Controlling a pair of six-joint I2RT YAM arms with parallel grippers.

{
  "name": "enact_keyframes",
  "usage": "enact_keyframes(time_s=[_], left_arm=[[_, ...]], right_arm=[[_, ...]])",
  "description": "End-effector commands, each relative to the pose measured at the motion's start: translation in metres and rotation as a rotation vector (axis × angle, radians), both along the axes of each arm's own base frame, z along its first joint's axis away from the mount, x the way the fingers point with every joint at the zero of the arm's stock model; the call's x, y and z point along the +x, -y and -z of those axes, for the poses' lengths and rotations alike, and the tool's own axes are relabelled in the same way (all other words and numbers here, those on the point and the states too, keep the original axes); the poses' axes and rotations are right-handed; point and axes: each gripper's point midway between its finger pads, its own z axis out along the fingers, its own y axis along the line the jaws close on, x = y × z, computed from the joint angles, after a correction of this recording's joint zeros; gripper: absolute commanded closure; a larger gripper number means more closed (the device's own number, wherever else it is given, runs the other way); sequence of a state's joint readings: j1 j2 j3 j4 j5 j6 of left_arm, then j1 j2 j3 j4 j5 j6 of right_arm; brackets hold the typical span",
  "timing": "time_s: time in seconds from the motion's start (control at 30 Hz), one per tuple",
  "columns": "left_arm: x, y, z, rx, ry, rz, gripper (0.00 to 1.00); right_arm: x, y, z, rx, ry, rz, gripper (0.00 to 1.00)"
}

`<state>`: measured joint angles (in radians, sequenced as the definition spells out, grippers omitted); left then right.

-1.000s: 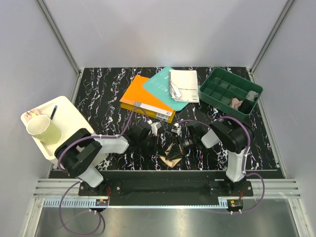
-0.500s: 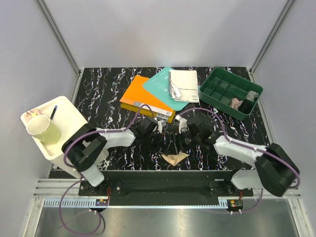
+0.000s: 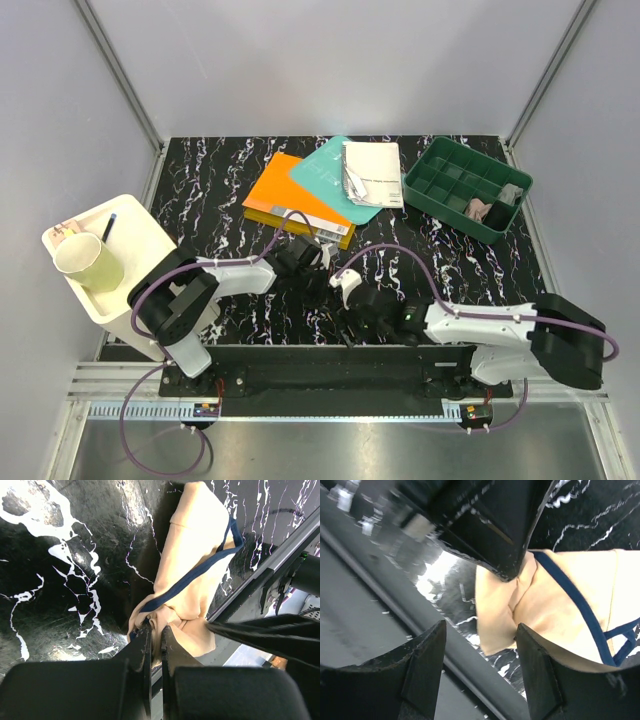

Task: Roll the underwear
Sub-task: Roll the underwear to the corner of the board.

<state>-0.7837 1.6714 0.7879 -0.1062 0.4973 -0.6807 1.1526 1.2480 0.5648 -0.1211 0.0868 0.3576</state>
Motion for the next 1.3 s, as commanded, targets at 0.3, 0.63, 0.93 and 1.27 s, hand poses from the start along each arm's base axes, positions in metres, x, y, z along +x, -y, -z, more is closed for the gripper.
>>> enact_keyframes(time_s=[0.3,0.63,0.93,1.27], left_arm=[[-0.008,-0.025,0.021,0.11,-0.029,-0.008,1.0],[0.027,-0.042,-0.023,-0.021,0.139,-0.182,0.37],[0.044,-0.048,-0.05,-0.092,0.284,-0.268,0.25],[0.043,-0.042,-0.054,-0.151,0.293,-0.256,0.25]], right_arm=[[0.021,0.0,0.017,-0.158,0.101,0.108,0.83],[0.03,-0.011,-0.013,0.171,0.005,0.099,0.95],[0.029,-0.003,-0.038,0.424,-0.136,0.137,0.96],[0.04,0.002,-0.007,0.41,-0.334,0.18,1.0]])
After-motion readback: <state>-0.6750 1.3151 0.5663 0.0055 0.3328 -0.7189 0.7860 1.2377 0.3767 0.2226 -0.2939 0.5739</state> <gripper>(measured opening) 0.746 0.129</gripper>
